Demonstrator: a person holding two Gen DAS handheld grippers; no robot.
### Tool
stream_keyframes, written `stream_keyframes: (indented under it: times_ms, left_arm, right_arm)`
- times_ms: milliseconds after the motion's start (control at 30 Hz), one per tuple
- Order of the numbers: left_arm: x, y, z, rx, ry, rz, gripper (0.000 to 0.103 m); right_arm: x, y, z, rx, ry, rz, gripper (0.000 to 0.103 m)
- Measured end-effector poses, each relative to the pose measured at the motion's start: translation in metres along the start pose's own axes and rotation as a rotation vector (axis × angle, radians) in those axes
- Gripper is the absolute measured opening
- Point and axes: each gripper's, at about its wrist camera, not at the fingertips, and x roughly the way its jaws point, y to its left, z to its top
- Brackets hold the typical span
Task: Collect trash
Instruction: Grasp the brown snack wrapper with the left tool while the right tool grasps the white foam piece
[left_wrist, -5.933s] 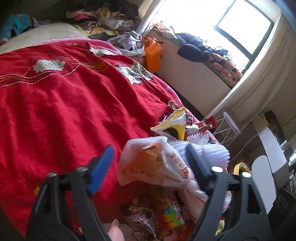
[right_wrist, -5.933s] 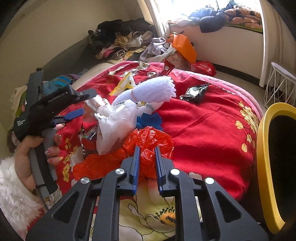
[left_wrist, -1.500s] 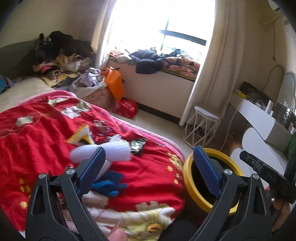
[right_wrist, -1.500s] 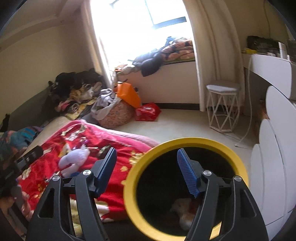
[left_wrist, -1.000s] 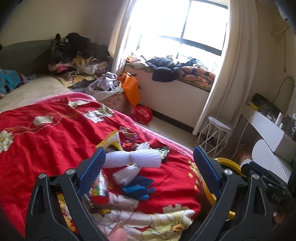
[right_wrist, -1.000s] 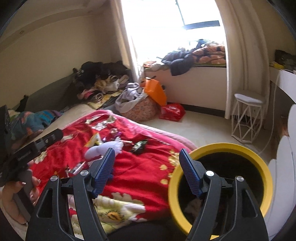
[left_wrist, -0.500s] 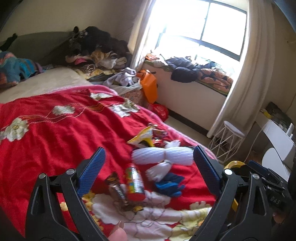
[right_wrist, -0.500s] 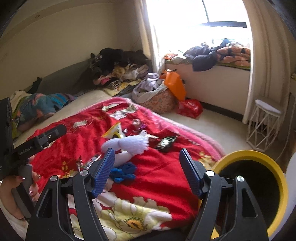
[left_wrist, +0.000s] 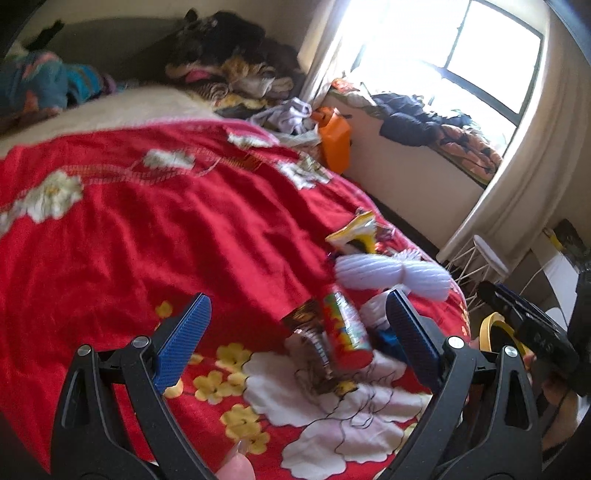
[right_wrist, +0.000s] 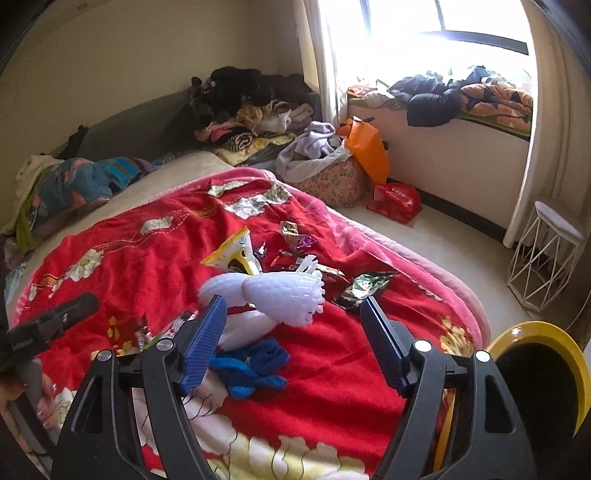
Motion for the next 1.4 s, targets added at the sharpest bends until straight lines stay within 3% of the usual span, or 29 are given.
stream_keyframes:
  times_ms: [233,533,600,667,700,767,867,1000,1400]
  left_arm:
    - [0.02,0.012,-0.01,-0.073,0.108,-0.059,0.076]
    - [0.041,0.014,-0.014,-0.126,0.176,-0.108,0.059]
    - [0.046,0.015,-0.014,-0.147,0.188,-0.12,0.053]
    - [0.05,0.018,-0.015,-0.17,0.205,-0.129,0.048]
    - [0.051,0.019,-0.016,-0.182,0.212,-0.137,0.045]
    - [0.055,0.021,-0.017,-0.213,0.229,-0.158,0.041]
    - [0.058,0.02,-0.018,-0.225,0.238,-0.17,0.031]
    - [0.06,0.016,-0.02,-0.218,0.249,-0.179,0.015]
    - [0.032,0.003,-0.006,-0.134,0.164,-0.168,0.01]
  right_arm:
    - [0.036,-0.006,0.004,-0.001,0.062,0.005,0.072]
    - [0.069,-0.012,0.005,0.027,0.124,0.039,0.072]
    - [0.071,-0.014,0.003,0.045,0.126,0.076,0.066]
    - [0.072,-0.013,0.001,0.046,0.132,0.098,0.047]
    - [0.071,-0.012,0.001,0.044,0.132,0.105,0.043]
    - [0.066,-0.01,-0.001,0.037,0.119,0.121,0.026]
    - [0.054,-0.008,-0.004,0.03,0.094,0.137,0.021]
    - [0.036,-0.006,-0.007,0.031,0.052,0.148,0.019]
    - [-0.03,-0.004,-0.004,0.064,-0.073,0.126,0.016]
